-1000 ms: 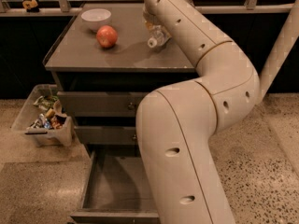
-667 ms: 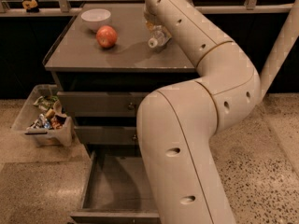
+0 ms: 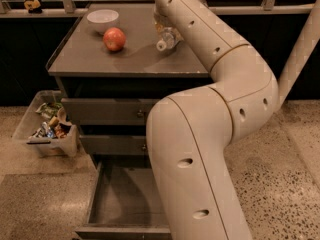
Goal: Pick blue plastic bottle from bottom drawer and place on counter
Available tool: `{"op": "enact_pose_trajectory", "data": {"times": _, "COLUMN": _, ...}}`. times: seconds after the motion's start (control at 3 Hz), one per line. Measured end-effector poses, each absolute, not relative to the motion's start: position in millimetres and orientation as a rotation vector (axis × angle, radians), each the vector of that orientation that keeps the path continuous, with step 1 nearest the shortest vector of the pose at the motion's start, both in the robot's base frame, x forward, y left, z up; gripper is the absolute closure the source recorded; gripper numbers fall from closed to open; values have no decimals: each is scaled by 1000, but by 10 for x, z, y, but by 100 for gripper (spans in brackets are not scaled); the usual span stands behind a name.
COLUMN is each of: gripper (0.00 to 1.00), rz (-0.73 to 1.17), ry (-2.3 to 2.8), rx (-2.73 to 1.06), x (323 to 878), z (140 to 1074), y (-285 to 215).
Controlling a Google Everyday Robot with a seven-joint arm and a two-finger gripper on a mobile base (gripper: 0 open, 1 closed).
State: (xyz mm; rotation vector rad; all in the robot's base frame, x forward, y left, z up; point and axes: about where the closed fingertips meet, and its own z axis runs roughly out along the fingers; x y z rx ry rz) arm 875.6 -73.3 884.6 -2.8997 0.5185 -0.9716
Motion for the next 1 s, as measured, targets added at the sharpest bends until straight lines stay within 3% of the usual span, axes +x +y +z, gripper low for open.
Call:
{"op": "enact_pose_trajectory", "data": {"times": 0.33, "gripper": 13, "rz": -972, "ry": 519, "rx": -2900, "x": 8756, "z": 8846, "y": -733}}
{"op": "enact_pose_trajectory", "data": {"times": 0.67, "gripper": 0, "rz": -971, "ry": 519, "rx": -2900, "x": 8757, "z": 8845, "y": -733}}
{"op": "enact_pose_trajectory", "data": {"times": 1.0, "gripper": 0, "rz": -971, "ry": 519, "rx": -2900, "x": 8757, "z": 8845, "y": -733}}
